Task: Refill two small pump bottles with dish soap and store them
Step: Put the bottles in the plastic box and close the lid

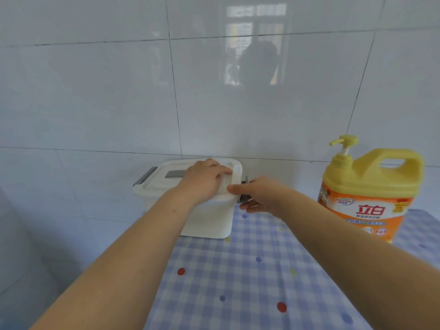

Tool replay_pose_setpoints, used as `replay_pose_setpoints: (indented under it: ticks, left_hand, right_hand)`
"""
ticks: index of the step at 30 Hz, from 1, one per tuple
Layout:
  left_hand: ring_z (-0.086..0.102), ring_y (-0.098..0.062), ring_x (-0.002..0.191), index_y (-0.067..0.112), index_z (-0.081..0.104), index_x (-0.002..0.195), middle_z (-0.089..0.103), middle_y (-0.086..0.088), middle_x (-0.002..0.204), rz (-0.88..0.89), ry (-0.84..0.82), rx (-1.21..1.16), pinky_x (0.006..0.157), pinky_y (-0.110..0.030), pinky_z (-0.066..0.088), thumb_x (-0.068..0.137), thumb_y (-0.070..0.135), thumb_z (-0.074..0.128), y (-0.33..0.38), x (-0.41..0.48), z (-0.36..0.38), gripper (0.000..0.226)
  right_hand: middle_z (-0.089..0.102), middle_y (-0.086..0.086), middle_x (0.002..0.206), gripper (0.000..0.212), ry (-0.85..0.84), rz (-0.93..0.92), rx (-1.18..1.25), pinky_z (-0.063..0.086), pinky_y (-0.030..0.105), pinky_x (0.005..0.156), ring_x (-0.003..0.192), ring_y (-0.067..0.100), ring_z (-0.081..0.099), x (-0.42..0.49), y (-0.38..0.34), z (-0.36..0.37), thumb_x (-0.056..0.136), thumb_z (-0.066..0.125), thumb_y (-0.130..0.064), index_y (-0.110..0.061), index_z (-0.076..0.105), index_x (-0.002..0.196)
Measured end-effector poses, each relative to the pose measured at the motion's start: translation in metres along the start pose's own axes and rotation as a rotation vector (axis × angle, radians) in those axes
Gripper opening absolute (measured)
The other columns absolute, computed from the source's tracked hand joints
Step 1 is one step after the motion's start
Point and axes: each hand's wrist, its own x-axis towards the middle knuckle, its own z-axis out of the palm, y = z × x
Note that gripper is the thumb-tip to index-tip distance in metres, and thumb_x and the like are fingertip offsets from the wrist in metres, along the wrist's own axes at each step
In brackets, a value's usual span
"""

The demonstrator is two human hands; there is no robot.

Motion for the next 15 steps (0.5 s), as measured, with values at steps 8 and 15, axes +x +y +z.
replay_pose_setpoints:
  ticks: [8,15]
  left_hand:
    - [0.038,-0.022,0.126,0.039,0.056,0.129,0.046,0.004,0.136,-0.014,-0.045,0.009,0.108,-0.042,0.029,0.1,0.019,0.032,0.0011,0.0017,-0.001,0.042]
    - [0.038,-0.022,0.124,0.04,0.054,0.13,0.046,0.005,0.135,-0.023,-0.059,0.052,0.108,-0.041,0.029,0.1,0.021,0.032,0.0024,0.0013,0.0,0.042]
  right_hand:
    - [0.062,0.014,0.092,0.041,-0.029,0.036,0.147,0.058,0.037,0.083,0.071,0.021,0.062,0.0019,-0.0032,0.0044,0.081,0.077,-0.023,0.003,0.061,0.109]
    - [0.058,0.013,0.084,0.035,0.016,0.035,0.1,0.057,0.035,0.082,0.066,0.019,0.058,0.0042,-0.007,0.0094,0.086,0.073,-0.021,0.003,0.059,0.106]
